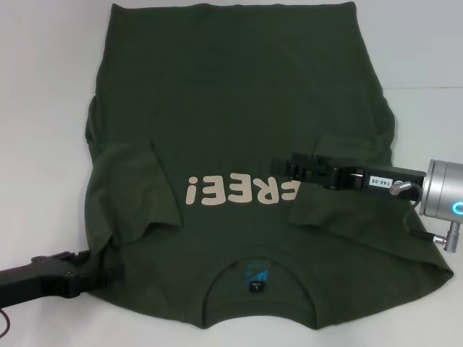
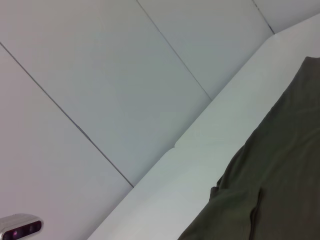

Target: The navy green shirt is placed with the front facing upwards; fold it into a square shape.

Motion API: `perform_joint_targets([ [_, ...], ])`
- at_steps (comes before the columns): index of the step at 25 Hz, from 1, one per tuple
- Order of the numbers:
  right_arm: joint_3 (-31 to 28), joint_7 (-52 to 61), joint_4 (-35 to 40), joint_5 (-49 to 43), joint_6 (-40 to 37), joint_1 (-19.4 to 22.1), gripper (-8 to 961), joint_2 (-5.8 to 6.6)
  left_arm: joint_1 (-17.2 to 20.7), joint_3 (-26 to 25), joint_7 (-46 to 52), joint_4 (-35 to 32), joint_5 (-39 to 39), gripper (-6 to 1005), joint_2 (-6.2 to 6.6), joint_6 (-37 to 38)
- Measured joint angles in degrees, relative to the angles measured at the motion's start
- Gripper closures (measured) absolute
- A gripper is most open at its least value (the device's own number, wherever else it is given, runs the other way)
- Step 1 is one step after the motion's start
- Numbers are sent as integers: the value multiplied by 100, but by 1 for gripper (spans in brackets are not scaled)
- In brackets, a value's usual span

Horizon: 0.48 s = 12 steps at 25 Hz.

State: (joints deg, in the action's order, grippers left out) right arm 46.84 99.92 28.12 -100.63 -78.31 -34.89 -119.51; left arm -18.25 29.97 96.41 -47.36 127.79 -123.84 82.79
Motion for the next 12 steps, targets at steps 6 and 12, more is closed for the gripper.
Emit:
perform_joint_targets([
  [6,-7,0,2,0,0,0,56,0,-10,0,1,-23,0,154,0,-10],
  [12,-20,0,14,0,0,0,57,0,-34,-1,94,-58,42,175,19,-82],
])
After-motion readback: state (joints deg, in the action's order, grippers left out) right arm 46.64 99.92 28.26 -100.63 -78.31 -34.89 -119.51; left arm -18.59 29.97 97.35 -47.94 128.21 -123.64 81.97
